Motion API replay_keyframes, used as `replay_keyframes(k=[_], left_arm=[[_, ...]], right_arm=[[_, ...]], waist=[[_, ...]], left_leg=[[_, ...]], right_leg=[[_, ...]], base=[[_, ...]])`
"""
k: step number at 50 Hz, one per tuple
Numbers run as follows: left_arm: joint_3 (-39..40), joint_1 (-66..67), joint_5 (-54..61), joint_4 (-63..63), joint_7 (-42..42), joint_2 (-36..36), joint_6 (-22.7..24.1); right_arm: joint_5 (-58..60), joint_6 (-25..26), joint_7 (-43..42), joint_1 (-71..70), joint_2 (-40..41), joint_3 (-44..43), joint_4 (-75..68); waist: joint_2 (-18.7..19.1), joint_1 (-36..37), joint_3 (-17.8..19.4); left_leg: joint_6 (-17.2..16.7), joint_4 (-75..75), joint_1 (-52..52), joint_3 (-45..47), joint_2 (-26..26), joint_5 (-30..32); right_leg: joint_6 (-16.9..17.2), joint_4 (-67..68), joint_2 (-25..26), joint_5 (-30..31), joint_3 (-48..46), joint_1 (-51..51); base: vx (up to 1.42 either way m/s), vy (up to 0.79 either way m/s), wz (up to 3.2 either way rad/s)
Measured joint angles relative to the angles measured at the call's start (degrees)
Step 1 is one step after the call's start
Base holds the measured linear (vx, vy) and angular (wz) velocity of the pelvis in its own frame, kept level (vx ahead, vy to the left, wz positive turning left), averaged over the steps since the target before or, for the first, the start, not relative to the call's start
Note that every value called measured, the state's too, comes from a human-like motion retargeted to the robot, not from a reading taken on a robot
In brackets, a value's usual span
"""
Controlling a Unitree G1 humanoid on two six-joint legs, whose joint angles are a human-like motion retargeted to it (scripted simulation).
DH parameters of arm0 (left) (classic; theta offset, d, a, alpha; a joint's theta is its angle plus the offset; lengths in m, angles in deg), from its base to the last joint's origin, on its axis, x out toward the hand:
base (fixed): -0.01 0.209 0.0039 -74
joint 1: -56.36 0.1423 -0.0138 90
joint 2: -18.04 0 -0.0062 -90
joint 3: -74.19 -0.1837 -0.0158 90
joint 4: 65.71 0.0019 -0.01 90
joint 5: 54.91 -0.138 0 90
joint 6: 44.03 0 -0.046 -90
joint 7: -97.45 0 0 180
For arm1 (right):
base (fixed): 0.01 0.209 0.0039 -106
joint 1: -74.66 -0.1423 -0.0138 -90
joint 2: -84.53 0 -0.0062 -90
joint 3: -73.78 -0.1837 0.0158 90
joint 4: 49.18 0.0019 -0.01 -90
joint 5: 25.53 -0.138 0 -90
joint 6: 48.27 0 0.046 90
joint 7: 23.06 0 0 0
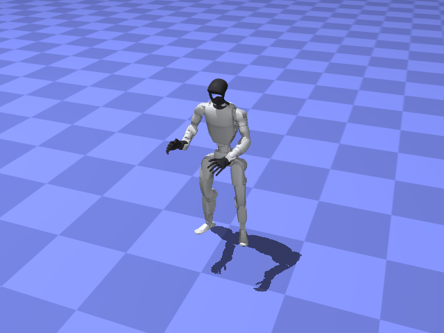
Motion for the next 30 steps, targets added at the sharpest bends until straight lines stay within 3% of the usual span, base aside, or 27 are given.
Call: replay_keyframes(k=[8,20,25,30], left_arm=[[4.6,-7.7,6.5,-2.8,1.4,-3.9,0.0],[5.0,-33.9,30.0,-7.0,-0.9,-11.1,2.0],[4.7,-39.5,32.7,-11.1,-0.9,-9.9,2.9],[5.2,-40.6,30.0,-15.2,-1.6,-7.2,3.0]], right_arm=[[13.2,4.8,1.2,-4.7,-7.2,-2.2,4.0],[27.8,13.8,-2.6,-25.8,-24.7,-7.1,18.3],[31.7,17.5,-5.8,-38.6,-29.3,-3.5,18.6],[31.5,18.8,-7.7,-46.5,-29.0,0.7,15.4]], waist=[[-0.1,-0.4,-1.2],[0.8,-0.3,-5.8],[0.6,1.5,-8.2],[0.4,2.4,-10.1]], left_leg=[[0.0,0.1,0.2,-0.6,0.3,0.1],[0.0,0.7,0.7,-2.9,0.3,-0.3],[-0.2,1.4,1.6,-2.7,0.3,-1.0],[0.2,2.5,2.8,-2.9,0.3,-2.1]], right_leg=[[0.3,1.0,0.1,-0.8,-0.8,0.2],[0.4,2.9,-0.4,-1.8,-3.2,1.7],[-0.1,2.0,-0.5,-2.2,-3.3,3.4],[-0.2,0.7,-0.4,-2.3,-3.7,5.8]], base=[[0.00,0.00,0.00],[0.02,0.01,0.15],[0.08,0.01,-0.01],[0.08,0.00,0.02]])
